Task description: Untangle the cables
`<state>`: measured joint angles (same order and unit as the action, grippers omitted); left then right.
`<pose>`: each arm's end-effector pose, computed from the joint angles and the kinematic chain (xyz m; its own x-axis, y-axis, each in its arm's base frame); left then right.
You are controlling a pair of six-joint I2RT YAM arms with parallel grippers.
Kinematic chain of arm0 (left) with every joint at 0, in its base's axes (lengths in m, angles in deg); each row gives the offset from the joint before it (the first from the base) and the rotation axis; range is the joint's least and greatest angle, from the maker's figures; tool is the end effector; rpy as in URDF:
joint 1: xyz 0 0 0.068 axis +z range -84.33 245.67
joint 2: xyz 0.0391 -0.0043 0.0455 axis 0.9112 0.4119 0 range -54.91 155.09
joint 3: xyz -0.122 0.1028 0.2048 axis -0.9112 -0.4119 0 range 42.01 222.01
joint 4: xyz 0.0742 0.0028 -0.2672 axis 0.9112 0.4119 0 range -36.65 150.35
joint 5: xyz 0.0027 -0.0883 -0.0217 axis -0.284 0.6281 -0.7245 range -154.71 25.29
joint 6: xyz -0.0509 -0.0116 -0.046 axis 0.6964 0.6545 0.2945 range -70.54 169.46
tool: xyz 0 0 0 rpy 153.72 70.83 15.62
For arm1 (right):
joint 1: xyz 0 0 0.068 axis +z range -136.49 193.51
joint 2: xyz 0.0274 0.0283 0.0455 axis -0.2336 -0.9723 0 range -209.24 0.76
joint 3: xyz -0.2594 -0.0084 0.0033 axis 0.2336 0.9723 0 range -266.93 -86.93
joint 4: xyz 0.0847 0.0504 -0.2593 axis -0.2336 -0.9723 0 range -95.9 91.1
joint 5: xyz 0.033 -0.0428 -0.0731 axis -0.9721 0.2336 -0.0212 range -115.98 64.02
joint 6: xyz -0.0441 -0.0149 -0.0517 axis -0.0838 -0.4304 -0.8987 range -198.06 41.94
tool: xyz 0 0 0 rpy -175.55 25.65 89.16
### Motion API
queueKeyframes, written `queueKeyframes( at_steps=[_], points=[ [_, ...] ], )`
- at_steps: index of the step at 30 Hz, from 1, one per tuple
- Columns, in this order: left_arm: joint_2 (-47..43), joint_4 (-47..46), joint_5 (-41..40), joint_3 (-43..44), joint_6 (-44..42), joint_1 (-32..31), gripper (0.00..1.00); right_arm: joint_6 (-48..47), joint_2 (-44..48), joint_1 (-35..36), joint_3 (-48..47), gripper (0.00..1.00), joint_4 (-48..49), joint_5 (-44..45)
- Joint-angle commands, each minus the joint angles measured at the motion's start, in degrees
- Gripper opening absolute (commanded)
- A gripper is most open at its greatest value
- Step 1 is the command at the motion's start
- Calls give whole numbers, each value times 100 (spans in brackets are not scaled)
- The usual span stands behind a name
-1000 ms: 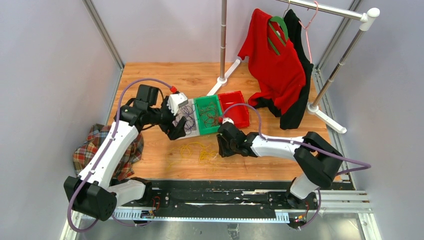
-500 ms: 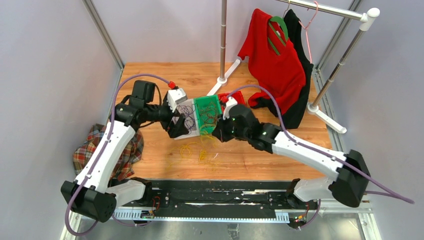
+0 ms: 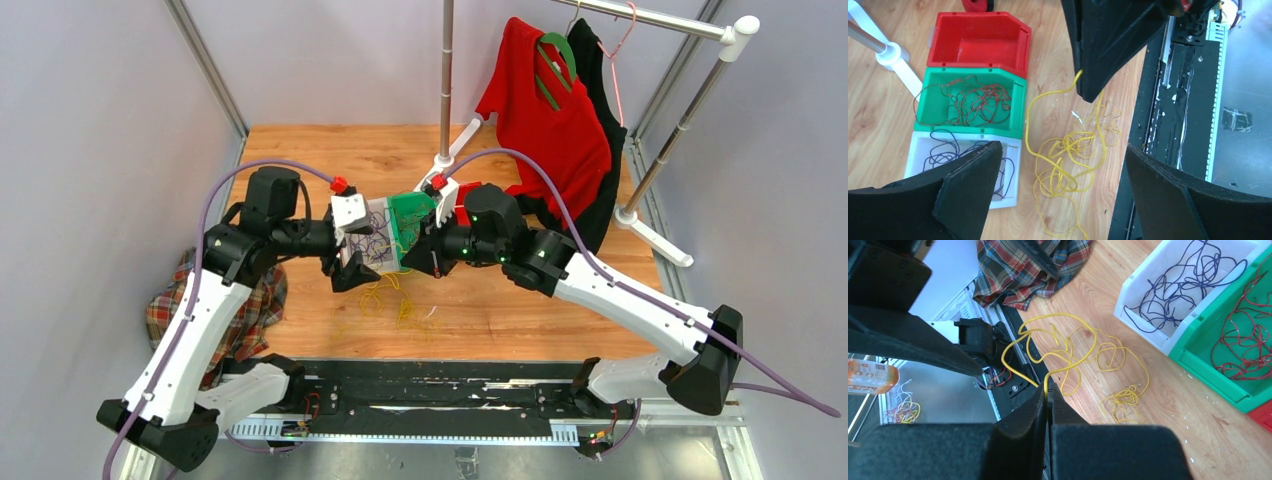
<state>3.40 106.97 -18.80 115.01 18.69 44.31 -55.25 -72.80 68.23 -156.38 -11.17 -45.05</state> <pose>0.1852 -0.1162 0.3797 -0.1071 0.4240 -0.8993 0.9643 0.2648 0.0100 0.1795 0.2858 0.3588 -0.5194 -0.0997 -0.8487 -0.8149 0.3566 0.4569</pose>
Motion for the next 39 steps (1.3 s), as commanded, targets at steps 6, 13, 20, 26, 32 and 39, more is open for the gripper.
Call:
queueKeyframes(
  at_steps=[6, 13, 20, 26, 32, 39],
  points=[
    [-121, 437, -530, 279, 58, -78, 98, -873, 66, 17, -400, 1, -1168, 2344],
    [-161, 432, -2212, -29, 249, -73, 98, -1143, -235, -1033, -193, 0, -1419, 3355],
    [-222, 429, -2116, -475, 395, -77, 98, -1491, -1131, -1646, -583, 1, -1259, 3685],
    [-206, 434, -2068, -565, 405, -73, 98, -1737, -2027, -1889, -1102, 1, -1156, 3904],
    [-273, 492, -2142, -677, 287, -77, 98, -1865, -2921, -1985, -1669, 1, -1065, 3851],
    [-276, 558, -2320, -839, -45, -75, 98, -1826, -3073, -2008, -1926, 52, -1149, 3692]
  ],
)
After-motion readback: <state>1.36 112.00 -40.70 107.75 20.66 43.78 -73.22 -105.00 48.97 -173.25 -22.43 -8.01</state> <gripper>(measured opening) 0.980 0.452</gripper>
